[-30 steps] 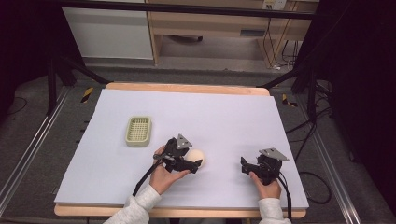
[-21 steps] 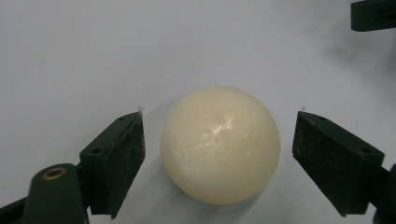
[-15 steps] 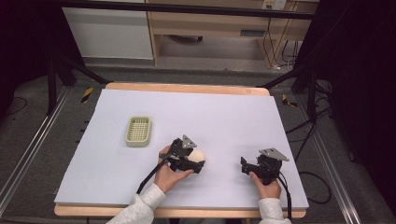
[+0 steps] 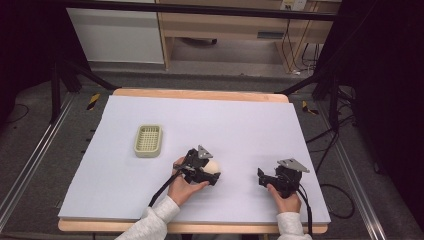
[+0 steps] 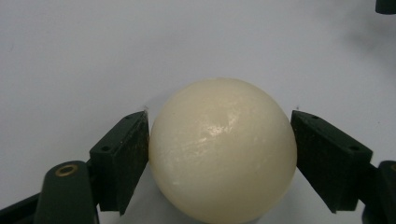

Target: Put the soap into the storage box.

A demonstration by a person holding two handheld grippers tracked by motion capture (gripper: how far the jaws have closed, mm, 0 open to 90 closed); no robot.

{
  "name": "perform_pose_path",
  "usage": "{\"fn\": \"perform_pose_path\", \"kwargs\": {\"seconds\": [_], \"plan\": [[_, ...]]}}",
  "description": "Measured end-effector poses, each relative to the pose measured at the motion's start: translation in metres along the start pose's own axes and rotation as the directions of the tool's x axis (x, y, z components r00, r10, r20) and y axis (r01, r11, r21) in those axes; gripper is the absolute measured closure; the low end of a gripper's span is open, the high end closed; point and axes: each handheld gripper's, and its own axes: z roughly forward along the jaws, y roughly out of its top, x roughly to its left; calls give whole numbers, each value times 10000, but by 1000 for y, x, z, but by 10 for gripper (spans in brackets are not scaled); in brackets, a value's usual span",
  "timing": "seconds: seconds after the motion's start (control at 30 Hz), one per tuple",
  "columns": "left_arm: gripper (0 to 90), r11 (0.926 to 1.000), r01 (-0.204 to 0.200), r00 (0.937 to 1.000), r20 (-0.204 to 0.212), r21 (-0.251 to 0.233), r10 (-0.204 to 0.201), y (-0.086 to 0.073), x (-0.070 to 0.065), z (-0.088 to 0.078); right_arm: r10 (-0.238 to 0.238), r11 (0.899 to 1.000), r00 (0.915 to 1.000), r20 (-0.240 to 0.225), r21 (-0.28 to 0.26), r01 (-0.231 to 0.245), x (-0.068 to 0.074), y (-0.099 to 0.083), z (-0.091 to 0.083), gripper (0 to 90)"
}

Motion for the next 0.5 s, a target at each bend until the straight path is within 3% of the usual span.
{"fn": "perform_pose_path", "kwargs": {"seconds": [0.5], "plan": [[225, 9999, 48, 10000, -61, 133, -47, 0, -1, 4, -14, 10000, 10000, 8, 22, 14, 0, 0, 0, 46]]}}
